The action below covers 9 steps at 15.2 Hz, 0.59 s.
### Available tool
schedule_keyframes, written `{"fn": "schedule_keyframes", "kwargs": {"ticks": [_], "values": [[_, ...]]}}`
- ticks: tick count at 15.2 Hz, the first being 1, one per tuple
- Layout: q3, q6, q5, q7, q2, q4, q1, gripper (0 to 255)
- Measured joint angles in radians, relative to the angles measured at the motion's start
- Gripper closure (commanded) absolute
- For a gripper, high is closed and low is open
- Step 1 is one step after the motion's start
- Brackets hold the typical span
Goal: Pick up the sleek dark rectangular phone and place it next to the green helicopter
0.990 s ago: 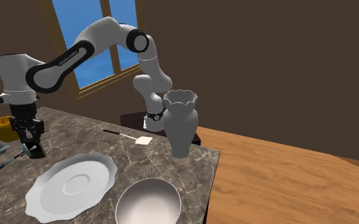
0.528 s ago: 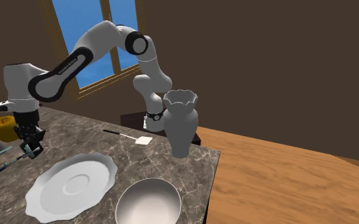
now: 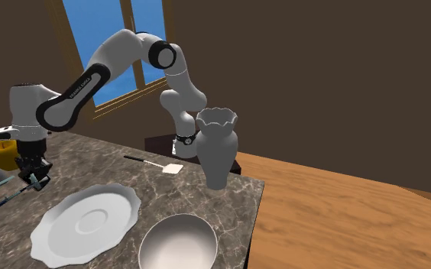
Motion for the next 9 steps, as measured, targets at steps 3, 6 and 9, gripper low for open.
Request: {"fn": "schedule_keyframes", "kwargs": {"ticks": [3, 6, 9], "values": [[0.01, 0.016, 0.001, 0.0, 0.002, -0.003, -0.005, 255], [0.021, -0.006, 0.0, 0.001, 0.007, -0.005, -0.01, 0], [0.024, -0.055, 0.003, -0.011, 0.009, -0.022, -0.017, 0]]}}
